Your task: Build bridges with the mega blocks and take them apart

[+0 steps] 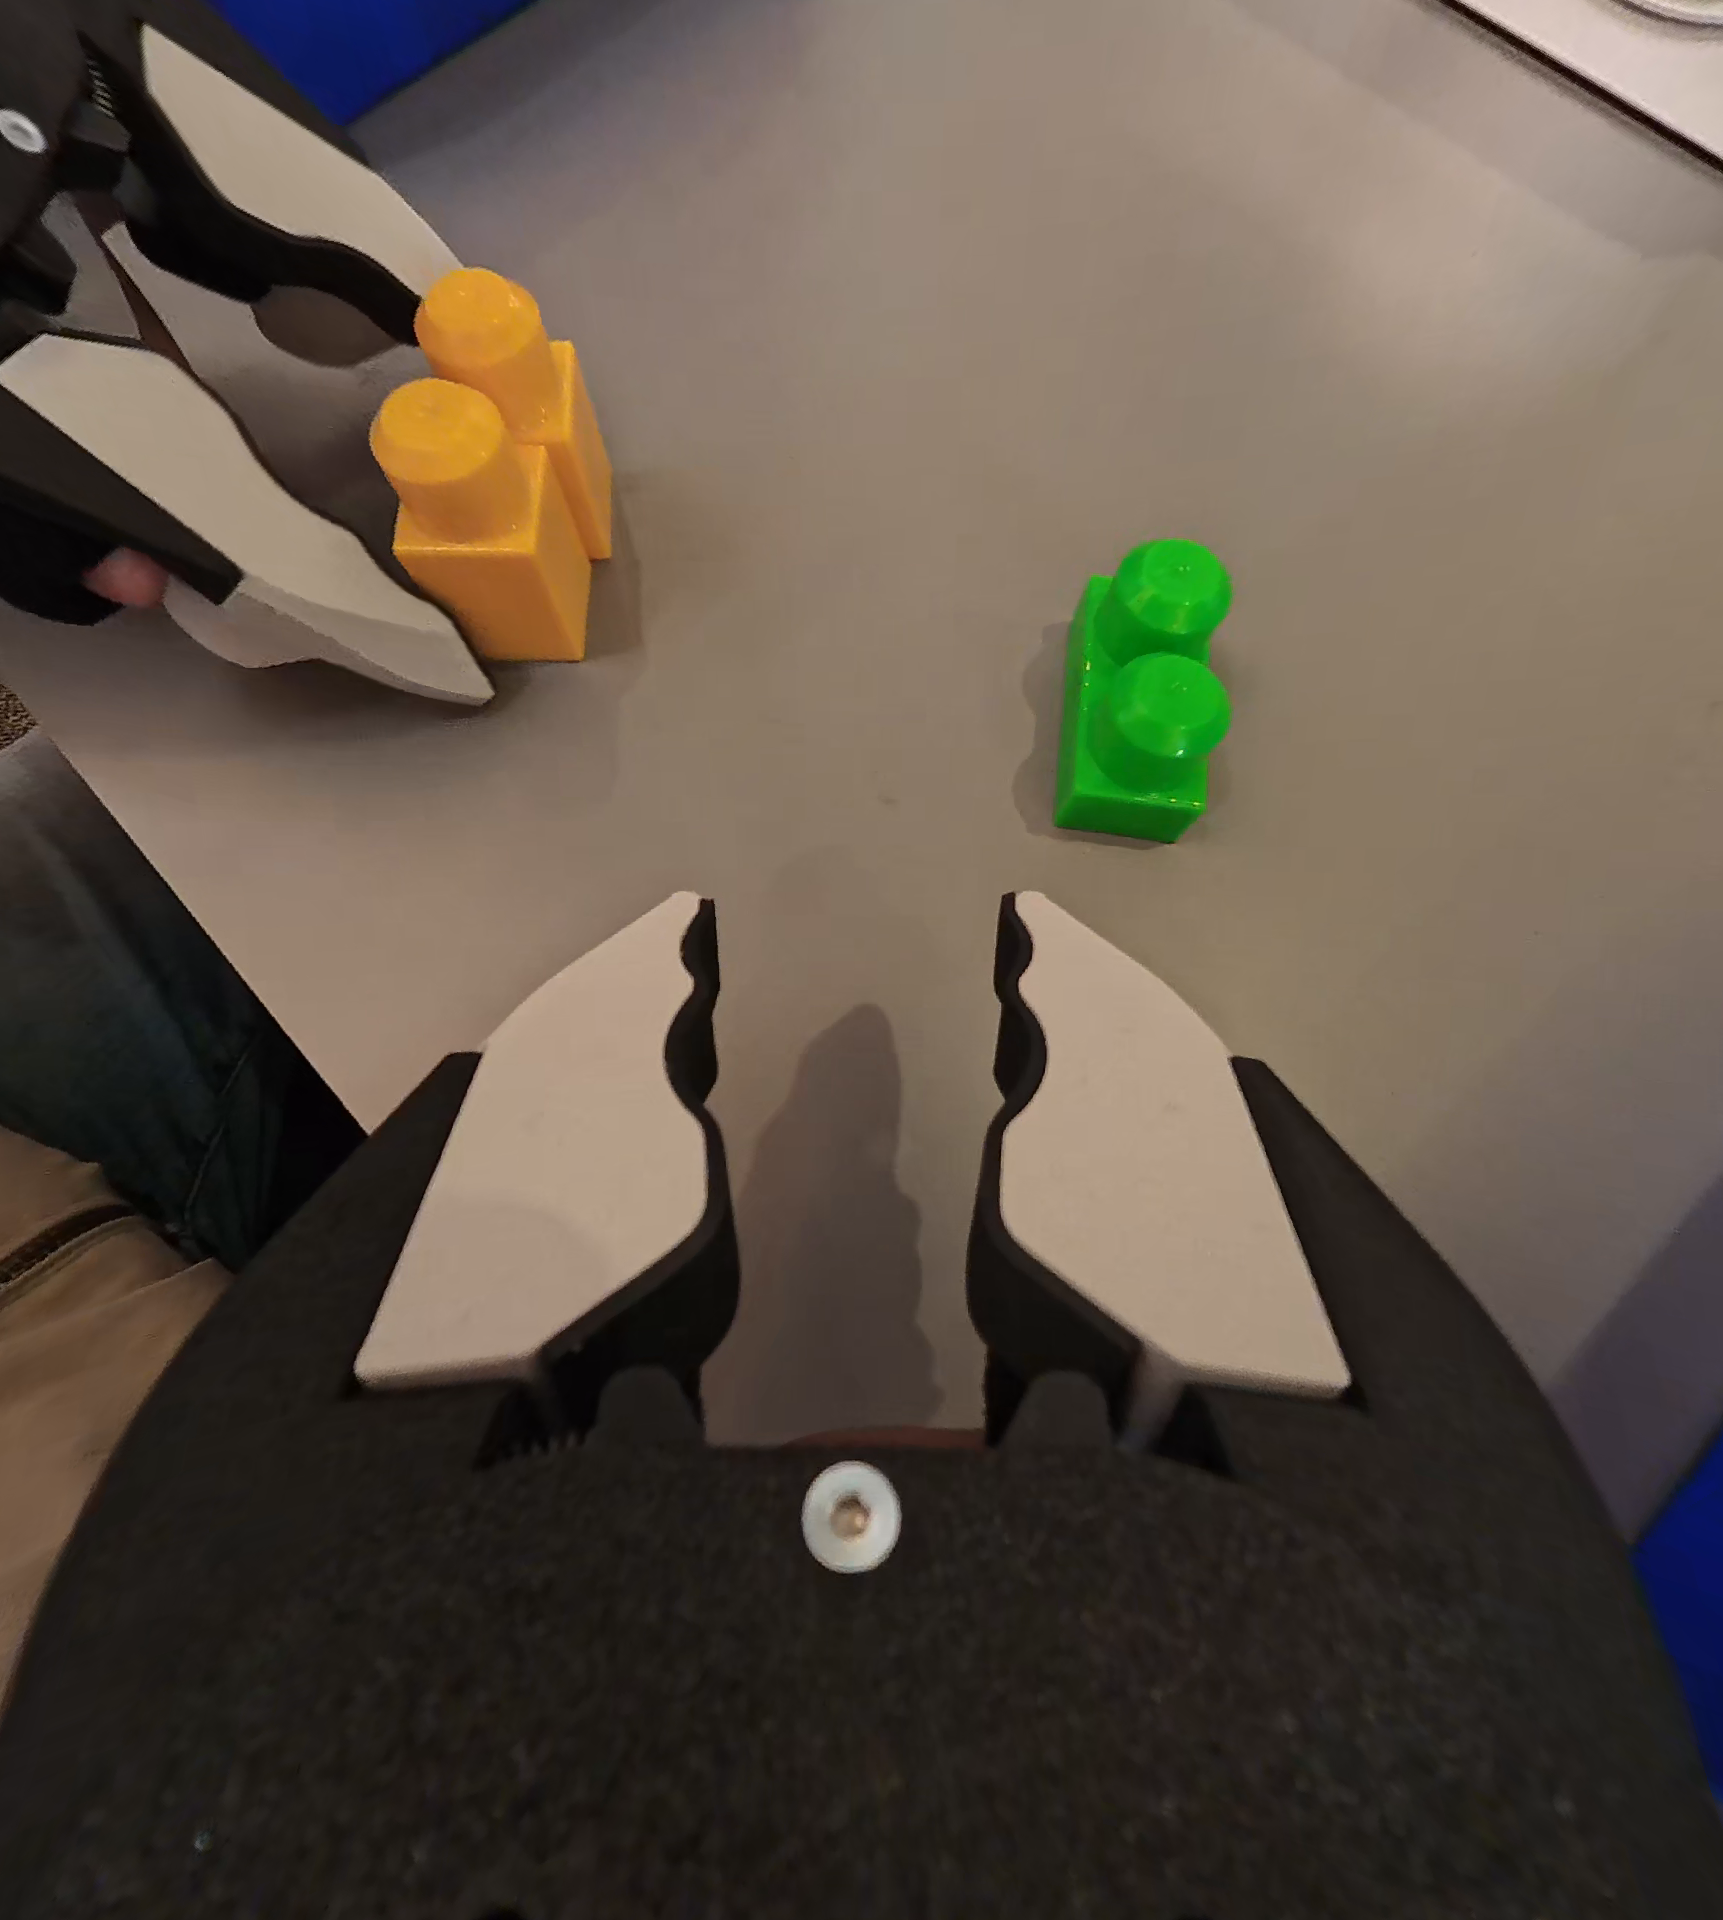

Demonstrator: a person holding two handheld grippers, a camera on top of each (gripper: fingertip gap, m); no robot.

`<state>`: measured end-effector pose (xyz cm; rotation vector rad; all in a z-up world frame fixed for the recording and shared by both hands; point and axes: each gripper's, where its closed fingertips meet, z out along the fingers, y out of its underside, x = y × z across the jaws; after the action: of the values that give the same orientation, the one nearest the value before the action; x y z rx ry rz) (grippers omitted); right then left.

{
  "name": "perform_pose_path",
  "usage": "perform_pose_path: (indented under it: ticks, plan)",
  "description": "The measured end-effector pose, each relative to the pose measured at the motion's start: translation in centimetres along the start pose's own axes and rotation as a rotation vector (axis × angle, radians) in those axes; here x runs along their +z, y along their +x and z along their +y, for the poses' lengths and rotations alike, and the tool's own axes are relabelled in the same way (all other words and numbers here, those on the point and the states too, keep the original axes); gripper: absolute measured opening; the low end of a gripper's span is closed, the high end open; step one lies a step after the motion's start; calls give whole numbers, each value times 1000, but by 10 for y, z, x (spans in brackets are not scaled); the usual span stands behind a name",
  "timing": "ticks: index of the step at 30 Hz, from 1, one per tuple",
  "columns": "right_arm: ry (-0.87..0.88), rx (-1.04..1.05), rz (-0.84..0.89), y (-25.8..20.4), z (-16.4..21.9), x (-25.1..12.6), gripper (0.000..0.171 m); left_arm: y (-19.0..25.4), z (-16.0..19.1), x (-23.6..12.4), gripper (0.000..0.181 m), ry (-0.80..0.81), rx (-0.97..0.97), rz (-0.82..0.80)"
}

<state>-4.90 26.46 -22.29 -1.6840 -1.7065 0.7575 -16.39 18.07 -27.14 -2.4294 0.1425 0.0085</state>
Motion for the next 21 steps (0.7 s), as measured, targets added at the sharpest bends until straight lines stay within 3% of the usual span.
perform_pose_path:
  ticks: [21]
  plan:
    - [4, -2, 3, 0, -2, -2, 51, -2, -12, 3, 88, 16, -20, 13]
